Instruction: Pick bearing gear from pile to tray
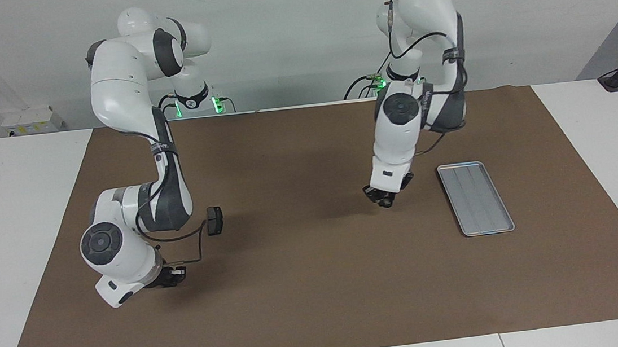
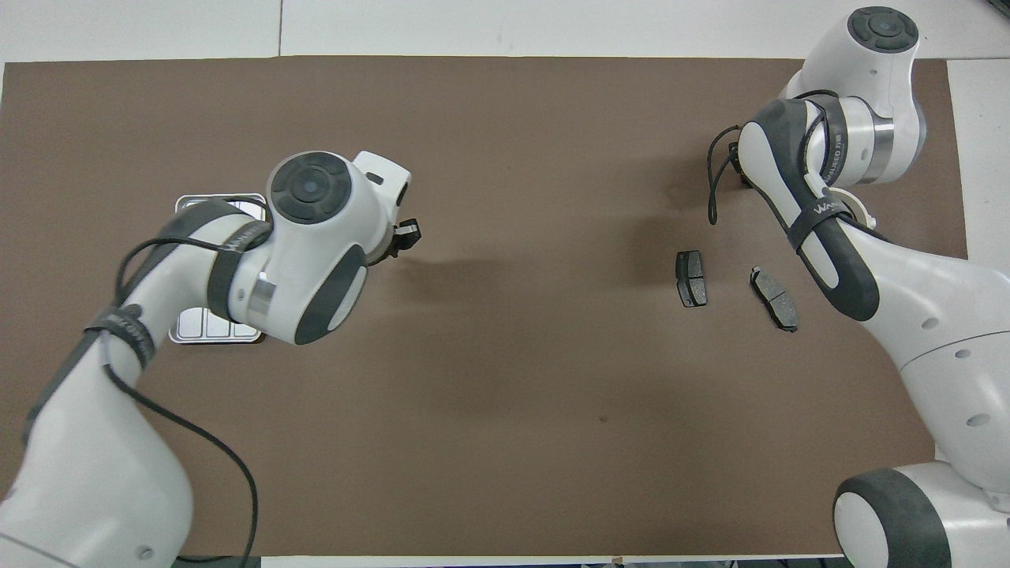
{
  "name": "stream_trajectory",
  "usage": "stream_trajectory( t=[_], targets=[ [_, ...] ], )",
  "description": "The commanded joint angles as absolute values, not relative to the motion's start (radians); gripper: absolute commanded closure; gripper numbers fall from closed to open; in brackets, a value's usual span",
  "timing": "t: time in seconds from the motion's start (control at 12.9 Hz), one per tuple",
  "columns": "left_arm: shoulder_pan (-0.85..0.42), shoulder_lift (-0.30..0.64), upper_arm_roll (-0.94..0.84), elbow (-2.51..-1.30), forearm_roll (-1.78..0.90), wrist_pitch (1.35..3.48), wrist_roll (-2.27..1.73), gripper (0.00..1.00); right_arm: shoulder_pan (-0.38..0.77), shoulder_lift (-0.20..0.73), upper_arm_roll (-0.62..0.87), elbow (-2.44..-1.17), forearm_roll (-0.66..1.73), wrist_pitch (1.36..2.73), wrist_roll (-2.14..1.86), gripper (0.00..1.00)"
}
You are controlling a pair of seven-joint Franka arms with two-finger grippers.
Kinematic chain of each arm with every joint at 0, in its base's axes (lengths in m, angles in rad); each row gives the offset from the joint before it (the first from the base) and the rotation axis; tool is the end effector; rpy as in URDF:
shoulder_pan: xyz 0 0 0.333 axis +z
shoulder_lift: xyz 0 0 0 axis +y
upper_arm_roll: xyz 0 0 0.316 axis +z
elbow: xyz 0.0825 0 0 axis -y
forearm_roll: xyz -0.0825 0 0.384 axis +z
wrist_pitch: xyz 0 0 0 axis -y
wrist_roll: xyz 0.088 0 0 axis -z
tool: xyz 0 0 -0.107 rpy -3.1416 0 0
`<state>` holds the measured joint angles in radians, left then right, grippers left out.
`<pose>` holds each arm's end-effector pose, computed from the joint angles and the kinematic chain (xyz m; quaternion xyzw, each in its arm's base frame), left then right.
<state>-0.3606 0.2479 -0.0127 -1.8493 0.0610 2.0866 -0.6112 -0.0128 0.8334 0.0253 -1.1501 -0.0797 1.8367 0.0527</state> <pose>0.5766 -0.2221 0.3897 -0.9943 -0.1037 -0.0071 0.0244 0.7458 -0.0024 0.2875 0.9969 -0.0102 -0.0722 0.0303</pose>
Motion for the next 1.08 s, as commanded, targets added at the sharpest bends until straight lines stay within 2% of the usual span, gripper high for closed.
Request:
stream_trajectory(
  t=[0.0,0.31,0.62,1.01],
  targets=[
    [-0.223,0.137,-0.021,-1.954,0.067,2.037,-0.348,1.0,0.024,0.825,0.02,-1.129,-0.095,1.757,0.057,0.98],
    [-0.063,0.1,-0.021,-2.069,0.067,2.143,-0.074,1.0,0.164,0.799,0.021,-1.105,-0.02,1.704,0.39,1.0],
    [-0.057,0.095,-0.021,-2.082,0.067,2.155,-0.074,1.0,0.342,0.784,0.029,-1.083,0.074,1.724,0.832,1.0],
    [-0.034,0.081,-0.021,-2.161,0.066,2.225,-0.069,1.0,0.547,0.817,0.054,-1.078,0.078,1.943,1.286,1.0]
  ],
)
